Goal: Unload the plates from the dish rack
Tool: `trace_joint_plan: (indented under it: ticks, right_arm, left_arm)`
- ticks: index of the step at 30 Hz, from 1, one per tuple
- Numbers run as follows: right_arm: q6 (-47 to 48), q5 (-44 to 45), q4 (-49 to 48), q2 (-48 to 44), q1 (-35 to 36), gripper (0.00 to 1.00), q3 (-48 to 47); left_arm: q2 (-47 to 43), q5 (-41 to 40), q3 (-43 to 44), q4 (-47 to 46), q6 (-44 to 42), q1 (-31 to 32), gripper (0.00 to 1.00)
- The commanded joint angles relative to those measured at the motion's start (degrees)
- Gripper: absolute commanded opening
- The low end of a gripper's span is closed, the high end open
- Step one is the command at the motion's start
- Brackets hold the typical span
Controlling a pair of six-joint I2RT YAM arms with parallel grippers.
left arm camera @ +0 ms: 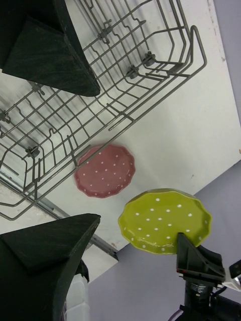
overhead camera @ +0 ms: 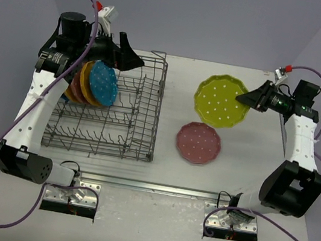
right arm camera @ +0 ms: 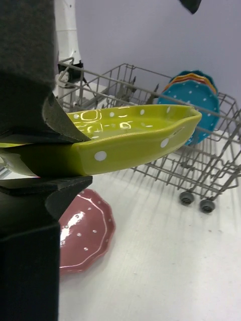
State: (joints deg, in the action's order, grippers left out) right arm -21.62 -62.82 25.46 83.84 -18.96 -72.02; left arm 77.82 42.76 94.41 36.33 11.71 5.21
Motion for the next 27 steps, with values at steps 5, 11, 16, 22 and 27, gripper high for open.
trace_joint_plan:
  ticks: [5,11,16,22,27]
  right_arm:
    - [14.31,2.17,9.09,4.88,0.85,0.0,4.92]
    - [20.88,6.45,11.44,8.38,1.64,0.0,7.33]
    - [24.7,9.38,11.9,10.73,4.88,0.0,8.91]
    - [25.32,10.62,11.46,13.76,7.54,0.0,9.52]
    - [25.4,12.11,11.2,16.79,9.63,0.0,9.35]
  left_arm:
    - [-2.87,-5.25,0.53,0.46,-2.24,-1.57,1.0]
    - [-3.11,-4.99,-1.12,-0.36,-1.82,-1.67,1.0]
    - [-2.76,-4.62,-1.51,-1.0,-1.25,-1.69,1.0]
    - [-3.06,-5.26,-2.07,-0.73,-1.43,-1.78,1.0]
    - [-3.38,-5.5,-2.7,-0.73,-1.43,-1.87,1.0]
